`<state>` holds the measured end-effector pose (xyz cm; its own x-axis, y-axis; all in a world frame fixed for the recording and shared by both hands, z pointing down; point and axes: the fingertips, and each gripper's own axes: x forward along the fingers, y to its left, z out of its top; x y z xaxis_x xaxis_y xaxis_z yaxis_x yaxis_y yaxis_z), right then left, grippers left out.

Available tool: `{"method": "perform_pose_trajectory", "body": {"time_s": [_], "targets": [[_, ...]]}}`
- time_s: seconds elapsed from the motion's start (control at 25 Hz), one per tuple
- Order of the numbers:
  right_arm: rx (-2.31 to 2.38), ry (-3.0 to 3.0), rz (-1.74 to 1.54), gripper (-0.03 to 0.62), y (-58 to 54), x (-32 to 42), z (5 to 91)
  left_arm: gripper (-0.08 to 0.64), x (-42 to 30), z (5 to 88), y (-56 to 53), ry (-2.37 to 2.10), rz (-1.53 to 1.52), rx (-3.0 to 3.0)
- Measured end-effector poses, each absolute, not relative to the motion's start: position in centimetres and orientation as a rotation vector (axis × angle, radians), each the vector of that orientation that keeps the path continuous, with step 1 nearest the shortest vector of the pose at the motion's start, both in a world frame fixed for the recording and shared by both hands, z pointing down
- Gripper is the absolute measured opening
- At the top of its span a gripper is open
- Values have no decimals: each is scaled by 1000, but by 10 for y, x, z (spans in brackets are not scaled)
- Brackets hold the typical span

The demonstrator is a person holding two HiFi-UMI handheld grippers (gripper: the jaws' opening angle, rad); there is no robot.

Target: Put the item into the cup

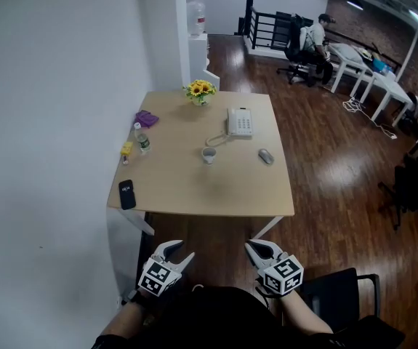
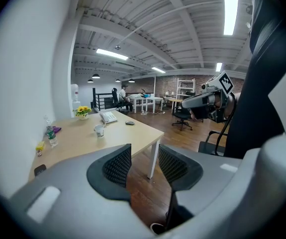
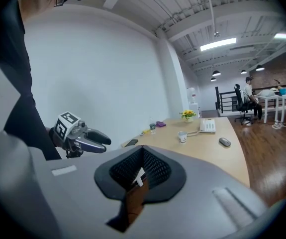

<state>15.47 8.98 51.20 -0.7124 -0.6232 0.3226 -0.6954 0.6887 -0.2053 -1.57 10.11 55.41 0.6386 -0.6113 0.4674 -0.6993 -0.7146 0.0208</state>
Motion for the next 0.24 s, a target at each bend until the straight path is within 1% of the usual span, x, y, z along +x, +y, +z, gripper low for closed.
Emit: {"method": "perform_pose_trajectory", "body": {"time_s": [0.24], "targets": [[1055,-2672,449,8,91,150,510,167,-19,552,100,-1073,647,2670]]}}
